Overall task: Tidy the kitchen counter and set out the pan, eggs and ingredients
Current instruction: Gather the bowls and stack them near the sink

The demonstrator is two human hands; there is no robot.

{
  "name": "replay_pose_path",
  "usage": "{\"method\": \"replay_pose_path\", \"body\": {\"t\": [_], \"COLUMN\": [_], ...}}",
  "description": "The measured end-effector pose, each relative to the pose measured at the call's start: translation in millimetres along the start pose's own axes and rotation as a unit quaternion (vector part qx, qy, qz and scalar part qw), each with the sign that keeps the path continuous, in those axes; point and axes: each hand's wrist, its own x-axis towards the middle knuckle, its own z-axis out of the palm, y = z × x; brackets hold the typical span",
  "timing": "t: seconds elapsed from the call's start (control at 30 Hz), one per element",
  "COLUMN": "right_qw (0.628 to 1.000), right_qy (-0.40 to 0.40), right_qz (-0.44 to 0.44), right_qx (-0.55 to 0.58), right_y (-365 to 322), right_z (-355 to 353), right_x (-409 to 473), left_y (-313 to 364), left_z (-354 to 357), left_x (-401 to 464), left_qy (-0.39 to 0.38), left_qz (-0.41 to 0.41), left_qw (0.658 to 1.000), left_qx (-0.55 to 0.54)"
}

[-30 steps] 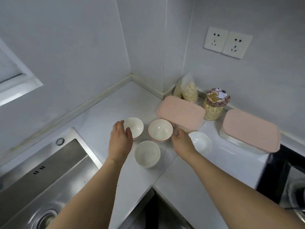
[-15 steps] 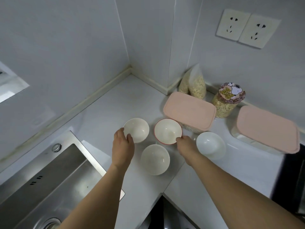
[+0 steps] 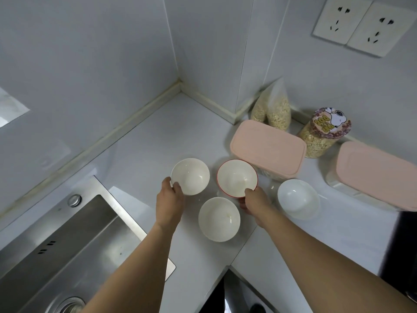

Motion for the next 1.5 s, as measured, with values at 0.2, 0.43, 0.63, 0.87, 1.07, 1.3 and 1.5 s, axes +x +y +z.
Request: {"method": "replay_pose_path", "body": {"t": [0.2, 0.43, 0.63, 0.87, 1.07, 1.3, 1.5], "right_qw": [0.999, 0.998, 0.997, 0.995, 0.987, 0.960, 0.926], "right_qy": [0.018, 0.039, 0.046, 0.041, 0.086, 0.203, 0.277], "right_qz": [-0.002, -0.008, -0.035, -0.061, -0.107, -0.077, -0.033], "right_qx": [0.049, 0.049, 0.043, 0.065, 0.081, 0.179, 0.254], "right_y": [-6, -5, -5, -2, 30, 139, 250], "right_z": [2, -3, -35, -83, -149, -239, -290], "right_x": [-6, -15, -47, -84, -128, -192, -254], "left_y": [-4, 13, 48, 91, 130, 151, 138], "left_z": [11, 12, 21, 33, 70, 142, 194], "left_x": [11, 9, 1, -30, -87, -212, -332], "left_qy": [-0.036, 0.005, 0.015, 0.009, -0.036, -0.149, -0.244], "left_qz": [-0.056, -0.049, 0.019, 0.096, 0.144, 0.184, 0.218], "left_qw": [0.997, 0.993, 0.995, 0.991, 0.982, 0.962, 0.940], "left_qx": [-0.036, -0.108, -0.097, -0.096, -0.115, -0.138, -0.094]}}
